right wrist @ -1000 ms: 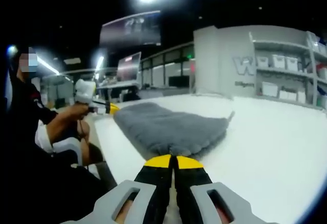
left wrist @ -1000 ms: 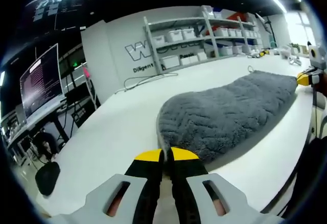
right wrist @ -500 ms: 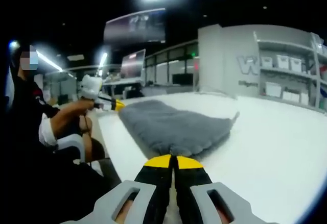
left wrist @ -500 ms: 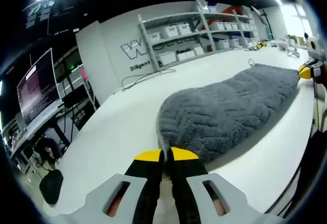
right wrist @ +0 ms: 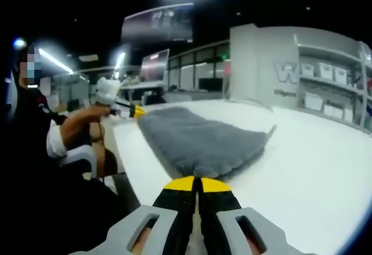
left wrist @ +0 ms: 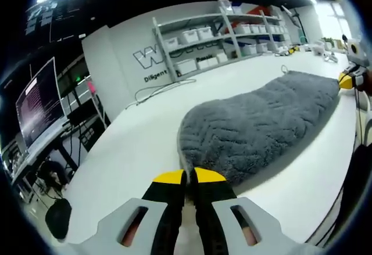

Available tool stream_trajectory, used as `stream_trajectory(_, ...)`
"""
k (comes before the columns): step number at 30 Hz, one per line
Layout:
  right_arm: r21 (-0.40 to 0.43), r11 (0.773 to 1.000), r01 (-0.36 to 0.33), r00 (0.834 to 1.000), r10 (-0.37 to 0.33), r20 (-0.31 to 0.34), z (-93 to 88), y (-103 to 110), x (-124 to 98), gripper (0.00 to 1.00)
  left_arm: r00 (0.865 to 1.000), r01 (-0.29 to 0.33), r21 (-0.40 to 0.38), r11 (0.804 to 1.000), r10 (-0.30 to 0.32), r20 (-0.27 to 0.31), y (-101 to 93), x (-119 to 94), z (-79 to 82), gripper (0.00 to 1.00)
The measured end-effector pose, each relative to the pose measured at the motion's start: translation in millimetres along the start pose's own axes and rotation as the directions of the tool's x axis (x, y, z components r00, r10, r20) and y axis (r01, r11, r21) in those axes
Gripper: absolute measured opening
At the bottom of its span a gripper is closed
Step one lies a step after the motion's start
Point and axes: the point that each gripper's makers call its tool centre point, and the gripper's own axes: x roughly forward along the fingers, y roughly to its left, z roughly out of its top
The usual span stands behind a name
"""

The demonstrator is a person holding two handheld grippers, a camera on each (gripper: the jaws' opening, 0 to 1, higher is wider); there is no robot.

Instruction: Open the folded towel by lifting each exposed corner and separating the folded layers until the towel lies flat within the target outline without major curled edges

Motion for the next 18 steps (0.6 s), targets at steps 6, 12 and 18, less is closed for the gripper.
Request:
stream_trajectory(6,-0.016,1.000,-0.004,1.000,0.004,-0.009,-1.2,2,0,0.00,1.000,0.009,0.008,1.000,-0.009,0.001,-2.6,0,1.4,0.05)
stream_trajectory(12,-0.041,0.999,-0.013,1.000,0.012,-0.022,-1.3,8,0,0.00,1.000,0.029,-0.004,1.000,-0.029,0.010,0.7,8,2.0,0.05)
stream_trajectory(18,-0.052,0.998,-0.021,0.999,0.019,-0.035,-3.0,11,0,0.00,0.999,0.044,-0.002,0.999,-0.044,0.010,6.9,17,1.5,0.05)
